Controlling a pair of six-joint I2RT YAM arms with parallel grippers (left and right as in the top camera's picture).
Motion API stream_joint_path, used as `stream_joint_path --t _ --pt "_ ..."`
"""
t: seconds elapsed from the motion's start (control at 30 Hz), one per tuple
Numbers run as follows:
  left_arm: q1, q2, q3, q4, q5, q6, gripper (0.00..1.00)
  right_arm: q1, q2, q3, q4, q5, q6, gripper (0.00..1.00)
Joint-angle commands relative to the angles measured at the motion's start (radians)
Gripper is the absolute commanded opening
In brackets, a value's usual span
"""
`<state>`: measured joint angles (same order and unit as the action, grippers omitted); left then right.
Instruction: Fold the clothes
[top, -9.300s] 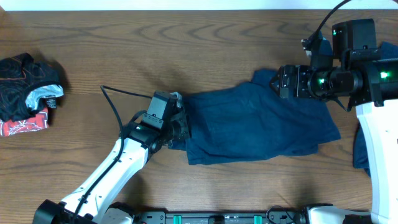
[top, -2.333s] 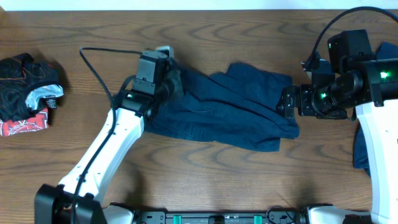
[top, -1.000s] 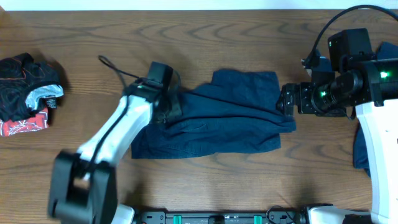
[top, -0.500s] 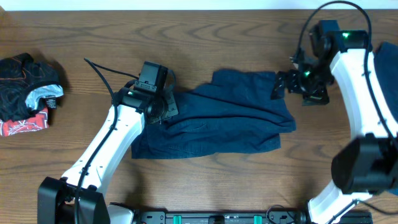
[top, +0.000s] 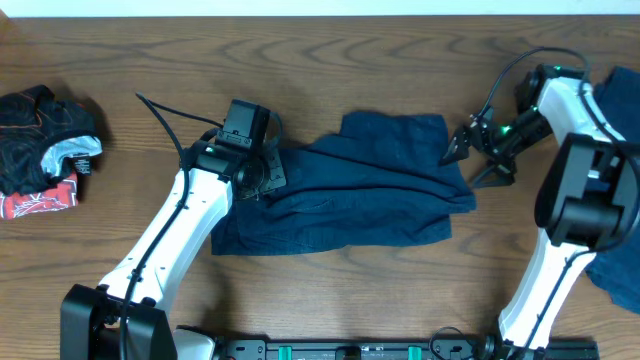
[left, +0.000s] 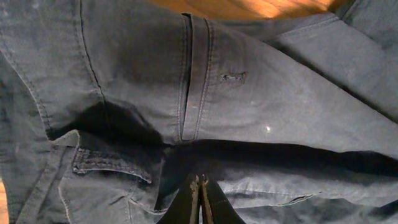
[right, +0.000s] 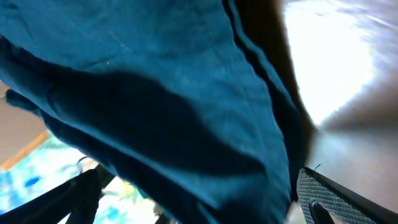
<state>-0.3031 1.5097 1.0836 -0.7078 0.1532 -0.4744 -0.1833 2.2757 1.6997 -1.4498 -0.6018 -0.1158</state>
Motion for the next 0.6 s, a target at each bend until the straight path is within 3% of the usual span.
stream_joint_path --t 0.0,0.23,0.57 --pt "-0.001 -0.014 0.001 -0.006 -0.012 0.036 0.06 0.002 0.062 -0.001 0.001 -0.123 -0.096 0.98" --pt "0.003 -0.014 0.002 -0.001 -0.013 0.036 0.06 0.008 0.132 -0.068 0.092 -0.206 -0.129 0.99" --pt "0.019 -0.015 0.002 0.002 -0.012 0.036 0.06 0.049 0.146 -0.326 0.358 -0.339 -0.129 0.99"
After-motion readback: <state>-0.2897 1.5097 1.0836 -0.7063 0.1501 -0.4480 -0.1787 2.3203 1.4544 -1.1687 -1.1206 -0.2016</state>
